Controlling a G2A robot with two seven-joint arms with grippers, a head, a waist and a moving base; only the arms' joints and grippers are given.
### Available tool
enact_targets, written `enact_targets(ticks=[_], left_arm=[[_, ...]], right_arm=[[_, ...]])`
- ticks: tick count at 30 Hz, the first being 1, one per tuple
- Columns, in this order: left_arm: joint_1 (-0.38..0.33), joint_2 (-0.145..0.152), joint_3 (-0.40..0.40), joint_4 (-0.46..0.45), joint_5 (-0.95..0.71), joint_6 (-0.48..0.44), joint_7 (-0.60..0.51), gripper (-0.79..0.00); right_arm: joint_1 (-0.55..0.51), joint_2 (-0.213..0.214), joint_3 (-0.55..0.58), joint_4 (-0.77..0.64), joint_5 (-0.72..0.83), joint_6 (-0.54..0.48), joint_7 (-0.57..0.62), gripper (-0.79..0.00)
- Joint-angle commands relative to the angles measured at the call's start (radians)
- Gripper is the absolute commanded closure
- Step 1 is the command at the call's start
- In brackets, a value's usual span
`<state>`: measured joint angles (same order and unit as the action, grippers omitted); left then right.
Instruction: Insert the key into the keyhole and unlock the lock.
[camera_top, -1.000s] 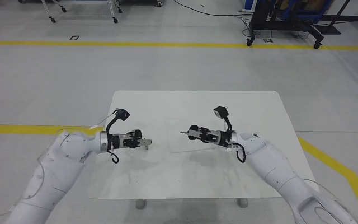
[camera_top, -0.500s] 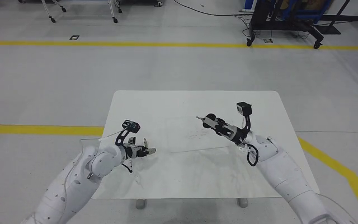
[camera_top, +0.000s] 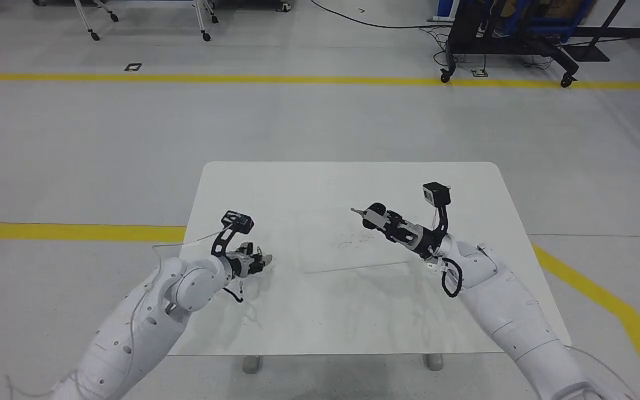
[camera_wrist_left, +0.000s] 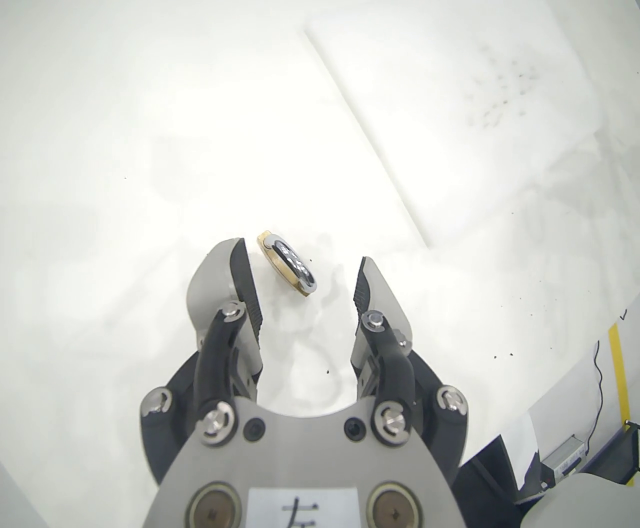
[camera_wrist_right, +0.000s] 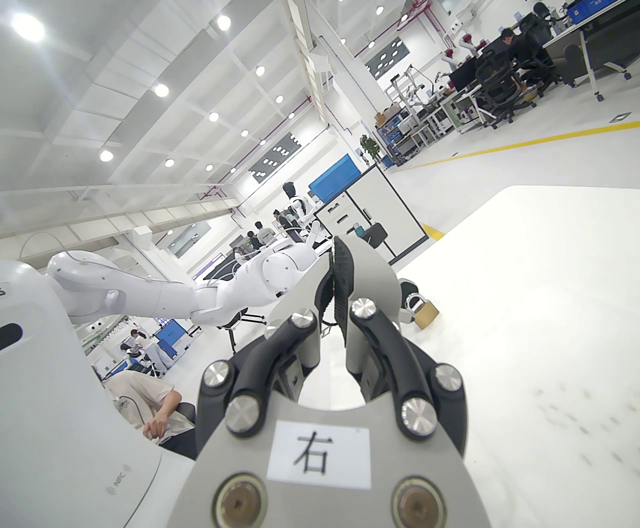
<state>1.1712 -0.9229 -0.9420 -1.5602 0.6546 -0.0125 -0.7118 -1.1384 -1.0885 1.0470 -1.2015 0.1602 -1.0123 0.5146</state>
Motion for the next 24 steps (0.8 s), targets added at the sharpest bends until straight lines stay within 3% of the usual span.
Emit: enact_targets(ticks=[1, 5, 7, 8, 9, 17, 19, 24], left_arm=[[-0.001, -0.002, -0.001, 0.002, 0.004, 0.001, 0.006, -0.348], [0.002, -0.006, -0.003, 0.001, 0.016, 0.001, 0.015, -0.191], [0.004, -0.008, -0.005, -0.001, 0.022, 0.001, 0.016, -0.154], [0.005, -0.008, -0.006, -0.002, 0.024, 0.001, 0.016, -0.022], [0.006, -0.009, -0.007, -0.002, 0.028, 0.002, 0.016, 0.000], [0.006, -0.017, -0.008, 0.000, 0.056, 0.013, 0.015, 0.000], [0.007, -0.019, -0.009, 0.001, 0.058, 0.011, 0.017, -0.065], [0.008, -0.024, -0.013, 0.006, 0.065, 0.004, 0.023, -0.080]], right_arm=[[0.000, 0.000, 0.000, 0.000, 0.000, 0.000, 0.000, 0.000], [0.000, 0.000, 0.000, 0.000, 0.000, 0.000, 0.000, 0.000], [0.000, 0.000, 0.000, 0.000, 0.000, 0.000, 0.000, 0.000], [0.000, 0.000, 0.000, 0.000, 0.000, 0.000, 0.000, 0.000], [0.000, 0.000, 0.000, 0.000, 0.000, 0.000, 0.000, 0.000], [0.000, 0.000, 0.000, 0.000, 0.000, 0.000, 0.000, 0.000], [0.000, 0.000, 0.000, 0.000, 0.000, 0.000, 0.000, 0.000], [0.000, 0.000, 0.000, 0.000, 0.000, 0.000, 0.000, 0.000]])
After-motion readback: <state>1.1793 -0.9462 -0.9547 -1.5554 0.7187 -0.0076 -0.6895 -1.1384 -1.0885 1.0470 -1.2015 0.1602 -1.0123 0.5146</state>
